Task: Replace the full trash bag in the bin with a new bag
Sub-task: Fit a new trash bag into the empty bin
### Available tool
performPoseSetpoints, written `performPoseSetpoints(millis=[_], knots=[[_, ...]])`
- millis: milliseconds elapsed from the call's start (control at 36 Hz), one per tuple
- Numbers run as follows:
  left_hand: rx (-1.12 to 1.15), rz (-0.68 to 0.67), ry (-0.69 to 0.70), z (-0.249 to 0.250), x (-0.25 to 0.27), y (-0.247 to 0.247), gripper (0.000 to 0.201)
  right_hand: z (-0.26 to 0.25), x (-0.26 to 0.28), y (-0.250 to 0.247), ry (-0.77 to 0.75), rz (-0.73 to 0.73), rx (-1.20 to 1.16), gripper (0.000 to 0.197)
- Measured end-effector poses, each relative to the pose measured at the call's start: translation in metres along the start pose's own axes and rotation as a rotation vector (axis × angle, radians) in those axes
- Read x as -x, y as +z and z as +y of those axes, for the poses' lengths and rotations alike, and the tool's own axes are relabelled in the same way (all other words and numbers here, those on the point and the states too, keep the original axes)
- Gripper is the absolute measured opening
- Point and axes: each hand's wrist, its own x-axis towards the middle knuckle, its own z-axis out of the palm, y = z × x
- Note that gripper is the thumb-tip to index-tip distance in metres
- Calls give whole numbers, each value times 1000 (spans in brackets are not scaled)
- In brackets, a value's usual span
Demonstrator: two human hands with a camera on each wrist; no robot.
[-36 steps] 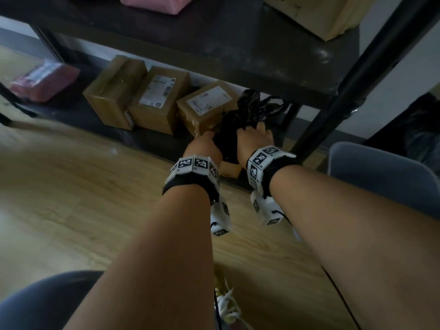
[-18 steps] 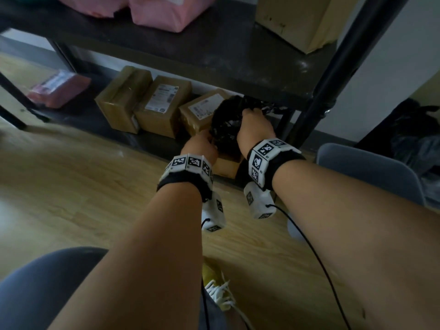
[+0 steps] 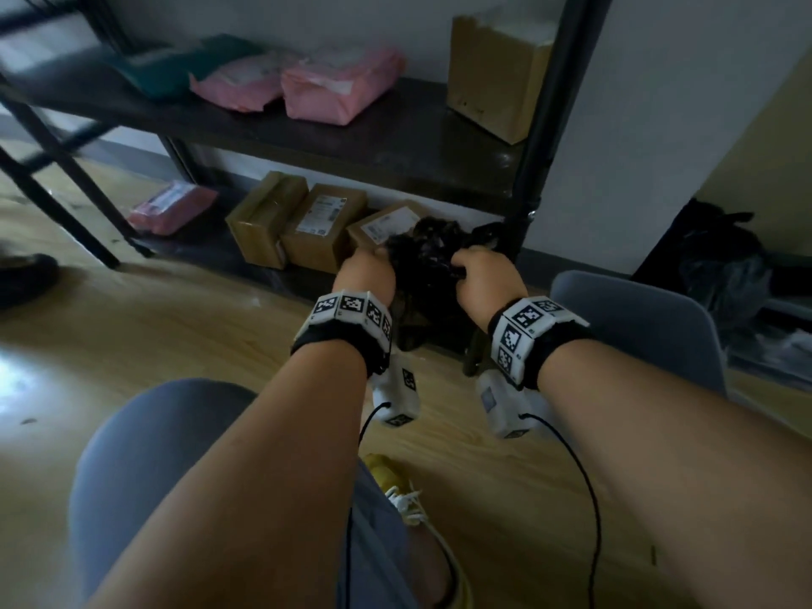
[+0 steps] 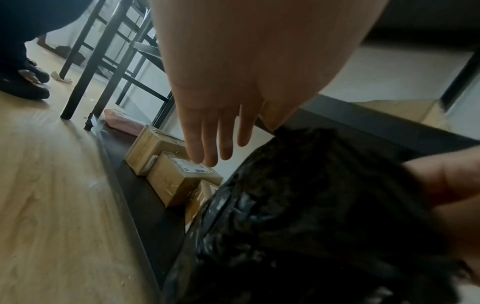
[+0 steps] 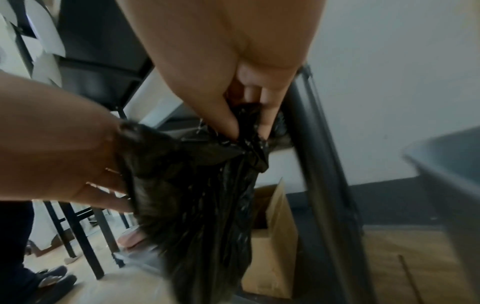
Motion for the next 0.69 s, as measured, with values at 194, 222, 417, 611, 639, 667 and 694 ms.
performPoseSetpoints(millis=[194,222,417,611,639,667,694], knots=[[46,-83,-3,24,42,8,49,20,34,-46,21,53,-58,35],[70,-111,-20,28,48,10,50,24,39,-52,27,72,-61,35],[313,-273,-184,61,82,26,64,57,68,-94,46,201,-49,30],[289,-285,124,111,124,52,31,108,95,-126,138,345,-51,30],[290,-275,158,118,125,56,29,115,99,-129,150,366,-47,30],[226,-241,209,125,126,61,27,122,102,-132,162,386,-39,30],[187,-216,247,134,127,63,24,129,106,-135,174,406,-24,30]])
